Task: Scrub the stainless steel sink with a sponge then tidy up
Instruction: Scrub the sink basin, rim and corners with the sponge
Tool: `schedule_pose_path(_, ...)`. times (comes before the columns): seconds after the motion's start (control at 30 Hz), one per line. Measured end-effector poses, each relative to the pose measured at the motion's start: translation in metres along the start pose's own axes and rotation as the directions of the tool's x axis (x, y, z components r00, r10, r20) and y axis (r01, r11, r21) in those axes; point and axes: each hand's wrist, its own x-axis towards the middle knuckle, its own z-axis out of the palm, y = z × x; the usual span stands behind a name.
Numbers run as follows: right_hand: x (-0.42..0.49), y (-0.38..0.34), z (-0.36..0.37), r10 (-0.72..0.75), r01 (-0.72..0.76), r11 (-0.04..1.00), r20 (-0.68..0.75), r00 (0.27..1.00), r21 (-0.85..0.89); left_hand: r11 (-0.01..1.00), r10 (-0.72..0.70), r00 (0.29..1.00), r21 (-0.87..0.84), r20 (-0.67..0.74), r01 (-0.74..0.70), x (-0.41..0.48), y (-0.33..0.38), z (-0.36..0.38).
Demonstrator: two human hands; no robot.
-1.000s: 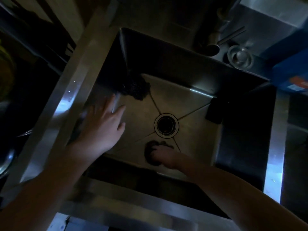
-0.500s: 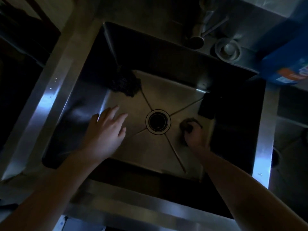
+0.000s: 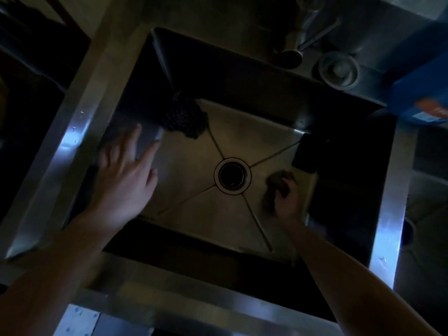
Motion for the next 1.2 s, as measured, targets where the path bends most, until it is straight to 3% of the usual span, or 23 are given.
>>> schedule_pose_path(0.1,-0.004,0.012,-0.011,0.177,-0.177,0.984,-0.171,0.969,0.017,0.999,-0.049,0.999,0.022,0.011,0.049,0.005,-0.016,0.003)
schedule_pose_path(0.2,-0.002,0.001,-0.007,0.215,-0.205,0.976,-0.164,0.963,0.078,0.997,-0.05,0.997,0.057,0.056,0.047,0.009,-0.033,0.005)
schedule_pose_path(0.27,0.0,-0.014,0.002,0.176,-0.174,0.984,-0.139,0.975,0.026,0.996,-0.019,0.998,0.083,0.061,0.014,0.011,-0.041,0.005)
schedule_pose_path(0.37,-0.003,-0.04,0.021,-0.004,0.01,0.998,0.106,0.994,-0.059,0.997,0.019,0.999,0.068,0.05,-0.022,0.013,-0.044,0.001)
schedule_pose_path(0.47,-0.002,-0.058,0.034,-0.137,0.167,0.984,0.356,0.924,-0.055,0.999,0.03,0.999,0.033,0.045,-0.032,0.016,-0.043,-0.005)
schedule_pose_path(0.53,0.009,-0.065,0.036,-0.145,0.16,0.987,0.309,0.94,-0.023,0.999,0.028,0.999,0.033,0.028,-0.029,0.019,-0.043,-0.01)
schedule_pose_path(0.67,0.051,-0.085,0.037,0.006,-0.005,1.0,0.08,0.997,-0.009,0.999,0.029,0.999,-0.013,-0.014,-0.029,0.025,-0.042,-0.014)
schedule_pose_path(0.8,0.085,-0.114,0.051,-0.074,0.084,0.994,0.131,0.989,-0.075,0.997,0.012,0.999,-0.075,-0.031,-0.015,0.025,-0.042,-0.01)
schedule_pose_path(0.97,0.086,-0.144,0.076,-0.266,0.327,0.934,0.329,0.906,-0.145,0.995,0.011,0.994,-0.099,-0.107,-0.021,0.027,-0.047,-0.001)
schedule_pose_path(1.1,0.044,-0.126,0.088,-0.437,0.561,0.815,0.482,0.759,-0.145,0.992,-0.004,0.985,-0.128,-0.172,-0.018,0.028,-0.046,0.004)
schedule_pose_path(1.2,0.039,-0.112,0.089,-0.441,0.623,0.765,0.571,0.693,-0.165,0.994,-0.006,0.991,-0.11,-0.132,-0.009,0.026,-0.049,0.011)
